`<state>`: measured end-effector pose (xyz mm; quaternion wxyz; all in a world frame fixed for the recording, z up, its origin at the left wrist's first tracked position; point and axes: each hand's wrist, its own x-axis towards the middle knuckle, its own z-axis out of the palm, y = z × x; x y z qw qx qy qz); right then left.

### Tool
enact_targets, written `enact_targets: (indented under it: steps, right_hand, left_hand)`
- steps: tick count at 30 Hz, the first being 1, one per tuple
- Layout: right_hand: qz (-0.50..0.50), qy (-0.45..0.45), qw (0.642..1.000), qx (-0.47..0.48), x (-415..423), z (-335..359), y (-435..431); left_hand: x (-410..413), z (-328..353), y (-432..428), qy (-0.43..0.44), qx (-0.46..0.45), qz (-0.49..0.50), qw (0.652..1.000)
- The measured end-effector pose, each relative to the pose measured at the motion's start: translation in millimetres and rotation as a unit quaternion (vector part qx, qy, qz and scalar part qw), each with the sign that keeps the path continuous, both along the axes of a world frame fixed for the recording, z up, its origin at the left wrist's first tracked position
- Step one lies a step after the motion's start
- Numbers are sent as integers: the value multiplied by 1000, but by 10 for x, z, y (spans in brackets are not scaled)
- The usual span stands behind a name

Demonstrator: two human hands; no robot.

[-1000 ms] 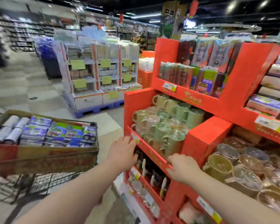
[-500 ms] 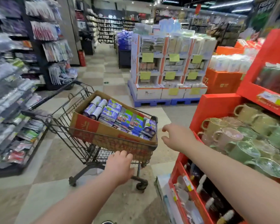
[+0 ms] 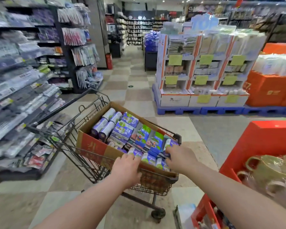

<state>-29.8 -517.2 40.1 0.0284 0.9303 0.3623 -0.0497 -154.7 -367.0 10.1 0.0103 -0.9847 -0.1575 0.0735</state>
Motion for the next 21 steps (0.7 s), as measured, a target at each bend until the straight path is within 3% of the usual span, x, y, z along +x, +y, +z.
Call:
enact_targets:
  steps: [13, 21]
  right_hand:
    - [7, 90, 994, -57, 665, -741, 188]
    - [-34, 145, 986, -79, 1042, -1019, 672]
  left_hand:
    - [1193, 367, 616, -61, -2, -1, 998]
    - [1843, 87, 1239, -45, -24, -22, 998]
